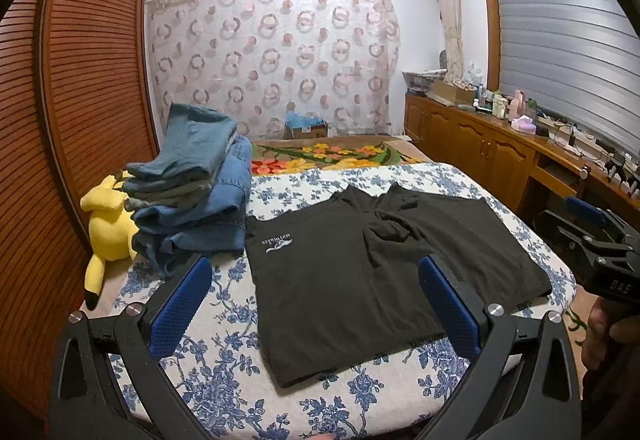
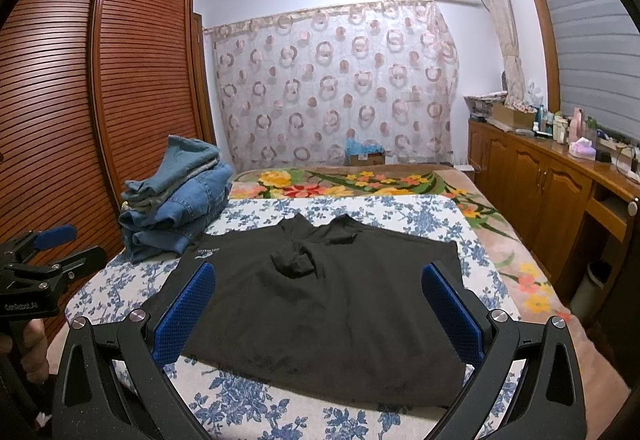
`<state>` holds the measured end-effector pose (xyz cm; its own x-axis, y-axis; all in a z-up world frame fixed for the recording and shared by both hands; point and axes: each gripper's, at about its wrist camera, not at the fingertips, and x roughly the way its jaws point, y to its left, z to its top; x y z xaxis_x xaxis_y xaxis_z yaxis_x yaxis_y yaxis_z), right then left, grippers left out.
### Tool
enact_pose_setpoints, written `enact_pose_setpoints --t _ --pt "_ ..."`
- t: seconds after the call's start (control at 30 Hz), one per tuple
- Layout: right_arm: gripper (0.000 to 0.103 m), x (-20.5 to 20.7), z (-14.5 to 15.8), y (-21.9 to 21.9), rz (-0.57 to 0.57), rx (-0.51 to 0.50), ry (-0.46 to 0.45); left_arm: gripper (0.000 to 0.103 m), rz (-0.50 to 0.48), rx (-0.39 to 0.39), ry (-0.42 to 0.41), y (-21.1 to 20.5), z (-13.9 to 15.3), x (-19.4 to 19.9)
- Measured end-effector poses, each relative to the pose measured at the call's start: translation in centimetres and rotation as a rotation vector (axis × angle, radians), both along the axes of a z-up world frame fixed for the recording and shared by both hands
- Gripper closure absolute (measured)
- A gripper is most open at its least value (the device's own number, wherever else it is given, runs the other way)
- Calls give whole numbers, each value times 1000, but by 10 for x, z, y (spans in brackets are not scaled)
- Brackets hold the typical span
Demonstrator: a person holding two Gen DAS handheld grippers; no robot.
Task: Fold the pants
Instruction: 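Move the right tool down onto the black garment's hem edge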
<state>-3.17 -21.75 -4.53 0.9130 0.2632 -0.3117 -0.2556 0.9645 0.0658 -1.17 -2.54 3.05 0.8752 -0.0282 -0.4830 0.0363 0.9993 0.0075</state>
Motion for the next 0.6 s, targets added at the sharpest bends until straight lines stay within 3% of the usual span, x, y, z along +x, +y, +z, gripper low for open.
enact_pose_setpoints --t 0.6 --pt "0 29 -5 -8 -55 -30 91 0 -16 -11 203 8 -69 43"
